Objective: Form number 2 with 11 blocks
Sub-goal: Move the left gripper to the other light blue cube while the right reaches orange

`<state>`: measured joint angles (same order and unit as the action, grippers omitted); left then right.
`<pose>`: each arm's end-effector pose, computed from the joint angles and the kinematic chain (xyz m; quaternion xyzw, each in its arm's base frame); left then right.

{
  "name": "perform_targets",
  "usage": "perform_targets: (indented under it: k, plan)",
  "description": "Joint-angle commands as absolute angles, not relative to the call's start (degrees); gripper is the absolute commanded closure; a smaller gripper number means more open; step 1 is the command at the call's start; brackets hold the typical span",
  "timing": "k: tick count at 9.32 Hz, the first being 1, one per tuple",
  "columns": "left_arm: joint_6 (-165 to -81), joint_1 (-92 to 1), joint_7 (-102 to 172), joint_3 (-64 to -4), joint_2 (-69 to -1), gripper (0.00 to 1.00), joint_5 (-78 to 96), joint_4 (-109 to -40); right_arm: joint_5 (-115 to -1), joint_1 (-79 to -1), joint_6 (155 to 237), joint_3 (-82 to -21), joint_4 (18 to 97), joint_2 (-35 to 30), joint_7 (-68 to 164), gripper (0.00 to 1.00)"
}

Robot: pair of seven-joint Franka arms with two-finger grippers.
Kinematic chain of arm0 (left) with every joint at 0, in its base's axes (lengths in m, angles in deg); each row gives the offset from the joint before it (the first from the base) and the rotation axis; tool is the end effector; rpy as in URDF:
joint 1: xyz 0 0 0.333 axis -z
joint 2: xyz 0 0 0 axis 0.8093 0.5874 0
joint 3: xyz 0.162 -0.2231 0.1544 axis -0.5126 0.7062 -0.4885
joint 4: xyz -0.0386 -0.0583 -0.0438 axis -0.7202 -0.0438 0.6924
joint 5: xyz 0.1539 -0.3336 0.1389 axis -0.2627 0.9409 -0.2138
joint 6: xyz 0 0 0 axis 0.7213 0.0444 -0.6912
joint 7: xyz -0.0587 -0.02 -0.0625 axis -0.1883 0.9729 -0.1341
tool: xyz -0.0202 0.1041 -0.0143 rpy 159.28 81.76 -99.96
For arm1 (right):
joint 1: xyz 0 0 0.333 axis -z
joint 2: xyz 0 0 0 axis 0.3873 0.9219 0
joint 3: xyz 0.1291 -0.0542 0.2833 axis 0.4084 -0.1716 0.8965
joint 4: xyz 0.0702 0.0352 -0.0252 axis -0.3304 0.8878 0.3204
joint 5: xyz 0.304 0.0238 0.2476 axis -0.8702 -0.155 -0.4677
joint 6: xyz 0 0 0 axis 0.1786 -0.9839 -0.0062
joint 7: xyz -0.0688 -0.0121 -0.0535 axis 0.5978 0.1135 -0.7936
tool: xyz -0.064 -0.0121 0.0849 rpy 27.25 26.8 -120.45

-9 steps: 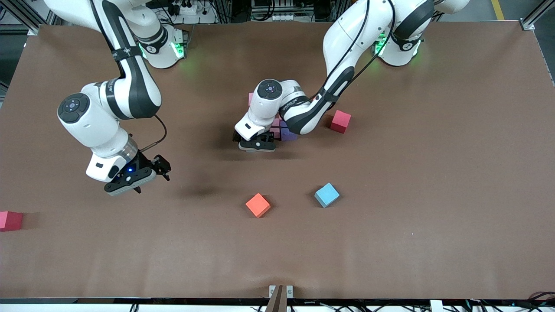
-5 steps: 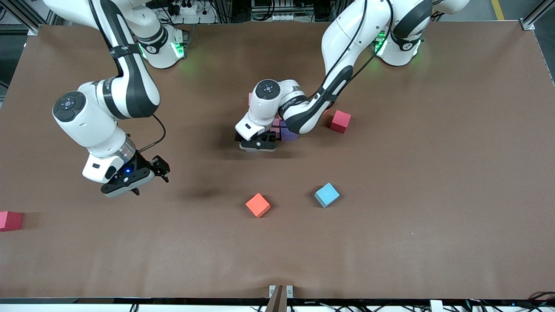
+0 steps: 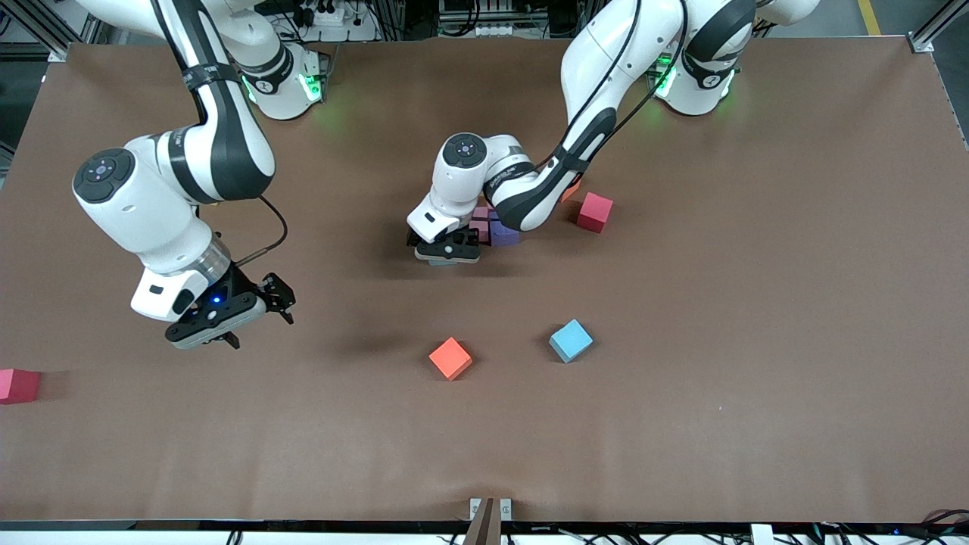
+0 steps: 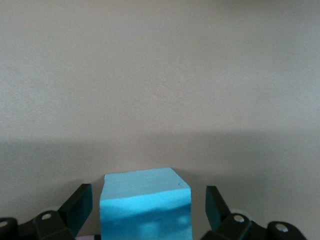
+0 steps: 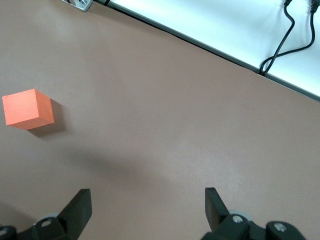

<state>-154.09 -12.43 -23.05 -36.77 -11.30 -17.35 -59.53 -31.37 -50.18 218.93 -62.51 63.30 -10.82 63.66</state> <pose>0.4285 -0.6022 0.1996 0.9909 0.0032 0.0662 0.1172 0.6377 0.1409 0.4249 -0.9593 -0.2271 -0.1666 0.0213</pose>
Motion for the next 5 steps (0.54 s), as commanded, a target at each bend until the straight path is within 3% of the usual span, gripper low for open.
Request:
perform_targets:
  k: [1,5]
  plan:
    - [-152.5,-12.3,-24.5,-37.2,-13.4,0.0,-18.0,-60.0,-32.2,-49.9,218.0,-61.4,60.6,-10.2,64.3,0.0]
    - [-150.5,-12.7,-24.6,-37.2,-15.4,0.0,-17.7,-60.0,-32.6,-50.2,218.6,-60.0,59.9,-9.6,64.6,0.0]
